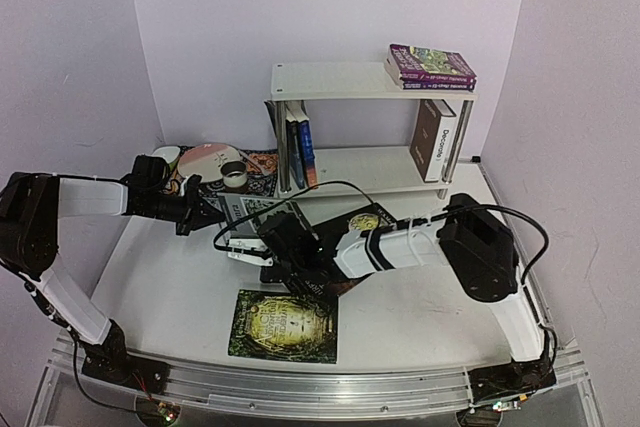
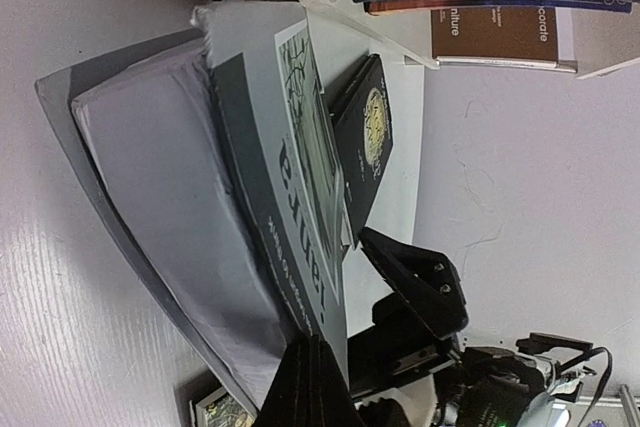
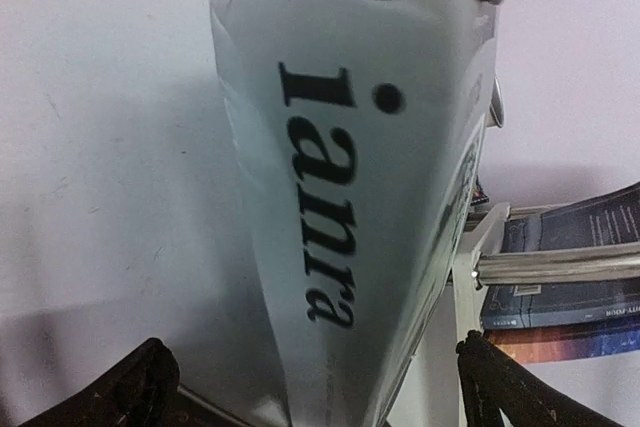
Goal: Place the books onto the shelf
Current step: Pick up the book at the center of the board, then pass from the left arm to the right, then place the book on the shelf.
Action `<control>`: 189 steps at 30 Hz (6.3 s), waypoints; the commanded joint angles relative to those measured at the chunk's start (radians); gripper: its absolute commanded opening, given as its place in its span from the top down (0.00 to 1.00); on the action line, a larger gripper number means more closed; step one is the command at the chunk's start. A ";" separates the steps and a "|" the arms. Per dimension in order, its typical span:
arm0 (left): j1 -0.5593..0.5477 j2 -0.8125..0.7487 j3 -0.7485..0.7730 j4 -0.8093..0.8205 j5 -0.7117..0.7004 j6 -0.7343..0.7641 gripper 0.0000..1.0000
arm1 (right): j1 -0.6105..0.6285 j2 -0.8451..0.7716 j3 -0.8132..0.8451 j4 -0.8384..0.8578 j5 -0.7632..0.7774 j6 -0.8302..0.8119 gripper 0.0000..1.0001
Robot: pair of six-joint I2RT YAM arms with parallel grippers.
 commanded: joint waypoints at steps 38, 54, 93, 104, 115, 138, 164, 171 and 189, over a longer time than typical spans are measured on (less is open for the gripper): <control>0.053 -0.663 0.202 -0.434 -0.382 0.134 0.83 | 0.006 -0.745 -0.477 0.221 0.117 0.247 0.68; 0.053 -0.628 0.193 -0.418 -0.376 0.130 0.83 | -0.415 -0.975 -0.724 0.164 -0.084 0.724 0.84; 0.053 -0.620 0.205 -0.458 -0.349 0.139 0.83 | -0.767 -0.517 -0.546 0.685 -0.199 0.892 0.84; 0.053 -0.609 0.215 -0.469 -0.349 0.141 0.83 | -0.794 -0.340 -0.403 0.708 -0.226 0.849 0.83; 0.053 -0.615 0.194 -0.471 -0.356 0.144 0.83 | -0.796 -0.283 -0.370 0.688 -0.217 0.820 0.47; 0.053 -0.599 0.178 -0.474 -0.339 0.153 0.82 | -0.796 -0.352 -0.437 0.623 -0.222 0.857 0.74; 0.053 -0.593 0.176 -0.481 -0.318 0.154 0.82 | -0.810 -0.337 -0.401 0.553 -0.131 0.872 0.48; 0.053 -0.598 0.162 -0.483 -0.317 0.149 0.82 | -0.810 -0.412 -0.478 0.552 -0.121 0.905 0.35; -0.121 -0.520 0.107 -0.442 -0.313 0.127 0.54 | -0.810 -0.762 -0.708 0.143 -0.392 1.094 0.06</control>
